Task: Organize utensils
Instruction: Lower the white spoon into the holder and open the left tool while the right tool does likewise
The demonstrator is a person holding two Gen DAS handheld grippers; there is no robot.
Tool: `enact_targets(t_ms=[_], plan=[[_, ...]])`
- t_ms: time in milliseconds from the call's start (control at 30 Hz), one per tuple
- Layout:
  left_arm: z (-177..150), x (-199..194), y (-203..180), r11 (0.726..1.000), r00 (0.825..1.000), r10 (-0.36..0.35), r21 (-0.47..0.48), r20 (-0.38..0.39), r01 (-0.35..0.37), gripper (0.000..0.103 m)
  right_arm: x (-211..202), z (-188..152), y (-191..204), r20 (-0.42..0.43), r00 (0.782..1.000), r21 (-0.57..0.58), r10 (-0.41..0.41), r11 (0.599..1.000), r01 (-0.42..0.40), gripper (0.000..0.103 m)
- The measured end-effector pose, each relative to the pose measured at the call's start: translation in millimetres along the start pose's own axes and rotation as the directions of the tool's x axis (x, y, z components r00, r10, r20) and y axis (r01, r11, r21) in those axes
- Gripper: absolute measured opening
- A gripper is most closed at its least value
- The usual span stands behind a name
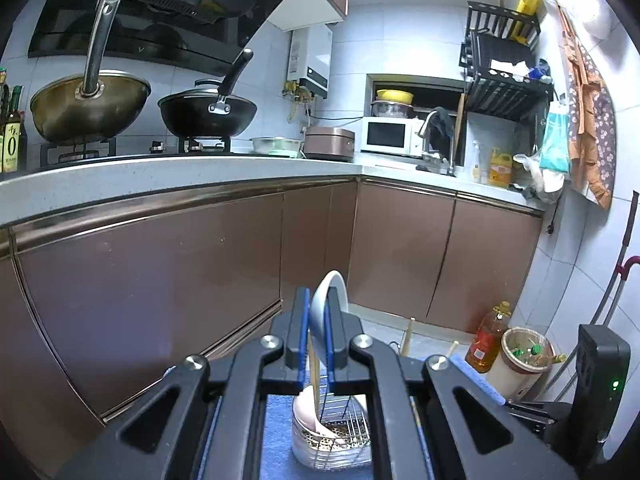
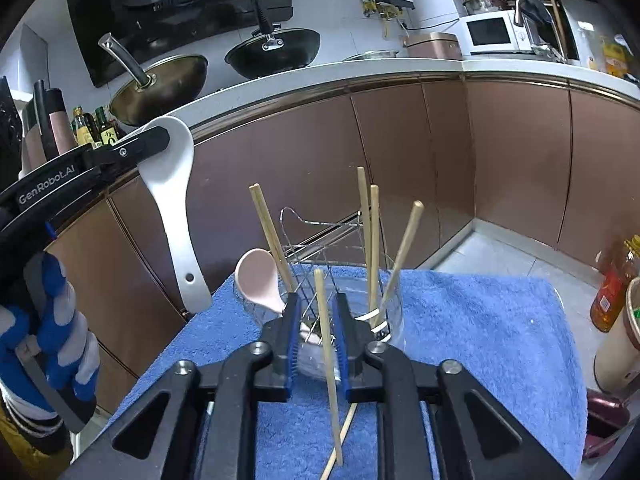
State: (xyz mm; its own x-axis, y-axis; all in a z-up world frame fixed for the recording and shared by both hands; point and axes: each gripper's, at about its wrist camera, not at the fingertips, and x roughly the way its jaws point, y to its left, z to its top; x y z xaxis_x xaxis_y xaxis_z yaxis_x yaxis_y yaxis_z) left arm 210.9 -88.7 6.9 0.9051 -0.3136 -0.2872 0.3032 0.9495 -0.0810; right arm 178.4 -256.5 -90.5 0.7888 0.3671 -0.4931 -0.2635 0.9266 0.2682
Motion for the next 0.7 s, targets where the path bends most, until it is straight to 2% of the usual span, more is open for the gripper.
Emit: enact_targets(t_ms=[133, 300, 367, 433, 600, 700], plan=[[-2.4, 3.5, 2.0, 1.0, 1.0, 0.0, -0.009, 0.001, 0.0, 0.006, 11.4, 7.5, 1.7, -0.019, 0.999, -0.024, -0.033, 0.999, 0.032, 0.019], [-2.9, 5.5, 2.3, 1.0, 1.0, 0.002, -0.017, 0.003, -0.002, 0.006, 32.9, 16.0, 2.3, -0.073, 0.997, -0.038, -0.023, 0.999, 0.021, 0.019], [-3.3, 4.7, 2.3, 1.0, 1.0, 0.007, -0.014, 0.006, -0.007, 0.006, 36.5, 15.0, 2.4, -0.094, 0.995, -0.046, -0.029, 0.999, 0.025, 0.007], [-2.5, 4.9, 3.5, 1.0, 1.0, 0.01, -0.012, 0.009, -0.01, 0.006, 33.6, 14.0, 1.8, -0.097, 0.995, -0.049, -0.022, 0.999, 0.017, 0.006], [-0.6, 5.6, 4.2, 1.0, 1.0, 0.019, -0.015, 0.019, -0.019, 0.006, -2.1, 24.9, 1.0, -0.037, 0.999, -0.033, 0.036, 0.999, -0.038, 0.006], [1.5, 7.5, 5.3, 0.999, 0.999, 0.023, -0.024, 0.026, -0.022, 0.006, -33.8, 43.1, 1.3, 0.048, 0.996, -0.018, 0.071, 0.997, -0.07, 0.006]])
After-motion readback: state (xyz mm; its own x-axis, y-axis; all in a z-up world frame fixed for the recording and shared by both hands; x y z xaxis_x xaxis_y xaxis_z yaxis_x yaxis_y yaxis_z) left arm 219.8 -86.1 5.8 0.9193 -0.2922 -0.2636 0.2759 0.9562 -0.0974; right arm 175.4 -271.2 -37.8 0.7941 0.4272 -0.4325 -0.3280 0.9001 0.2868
